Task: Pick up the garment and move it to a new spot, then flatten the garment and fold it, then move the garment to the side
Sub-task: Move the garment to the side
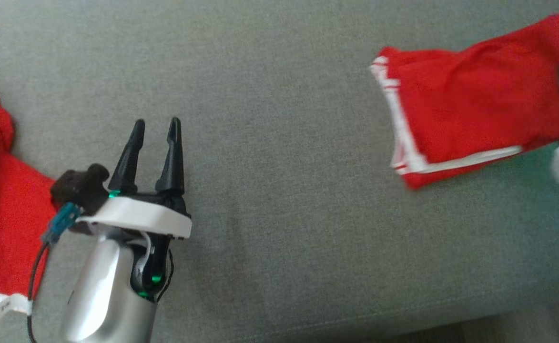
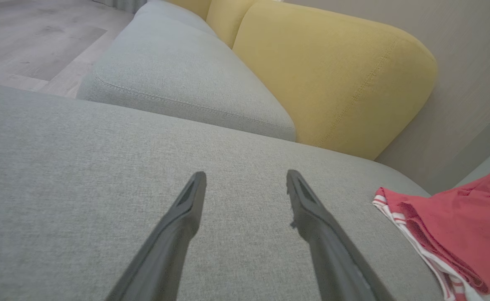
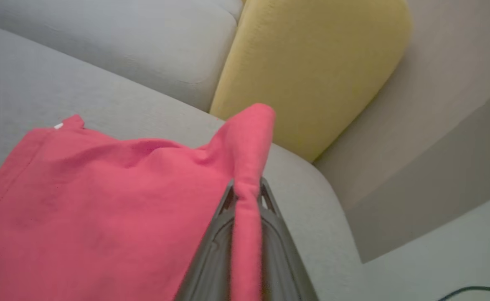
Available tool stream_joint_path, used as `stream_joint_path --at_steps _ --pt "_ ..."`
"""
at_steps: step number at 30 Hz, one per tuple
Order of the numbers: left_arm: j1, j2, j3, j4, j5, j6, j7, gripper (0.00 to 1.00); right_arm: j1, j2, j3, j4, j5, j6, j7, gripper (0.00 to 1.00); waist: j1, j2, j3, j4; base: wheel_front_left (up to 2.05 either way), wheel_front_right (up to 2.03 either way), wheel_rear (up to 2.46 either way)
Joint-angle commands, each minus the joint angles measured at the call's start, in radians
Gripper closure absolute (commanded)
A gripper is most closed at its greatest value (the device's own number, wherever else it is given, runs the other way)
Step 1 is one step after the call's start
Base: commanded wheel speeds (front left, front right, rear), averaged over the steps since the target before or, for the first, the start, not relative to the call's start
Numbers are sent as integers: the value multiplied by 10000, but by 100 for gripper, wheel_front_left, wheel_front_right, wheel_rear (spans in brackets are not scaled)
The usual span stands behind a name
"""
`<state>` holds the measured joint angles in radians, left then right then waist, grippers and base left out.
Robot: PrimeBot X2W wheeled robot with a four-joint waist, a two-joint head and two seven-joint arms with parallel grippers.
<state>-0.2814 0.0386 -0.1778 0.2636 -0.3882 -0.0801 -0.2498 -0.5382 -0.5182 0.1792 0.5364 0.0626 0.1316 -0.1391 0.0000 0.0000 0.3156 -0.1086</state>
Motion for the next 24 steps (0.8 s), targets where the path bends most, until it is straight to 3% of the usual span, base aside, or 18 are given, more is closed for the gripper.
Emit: stream_joint_path --at_steps 1,7,14,15,16,24 --pt "-373 116 300 -316 94 -51 -120 0 -375 -402 -151 -151 332 -9 45 100 0 0 254 -82 0 0 0" --pt "-769 116 176 -302 190 -133 -120 0 -747 -872 -1683 465 1030 -9 340 100 0 0 747 45 0 0 0" --pt "-884 116 254 -241 139 -164 -120 0 -856 -661 -2635 688 1196 -9 407 100 0 0 919 164 0 0 0" --pt "-879 116 271 -233 139 -168 -120 0 -867 -653 -2690 662 1180 -9 406 54 0 0 929 166 0 0 0" --pt "-878 116 287 -222 139 -172 -120 0 -876 -639 -2748 642 1171 -9 404 0 0 0 937 170 0 0 0" --pt "-954 116 270 -74 14 -186 -120 0 -771 -399 -3048 346 1286 -9 519 0 0 0 755 271 0 0 0"
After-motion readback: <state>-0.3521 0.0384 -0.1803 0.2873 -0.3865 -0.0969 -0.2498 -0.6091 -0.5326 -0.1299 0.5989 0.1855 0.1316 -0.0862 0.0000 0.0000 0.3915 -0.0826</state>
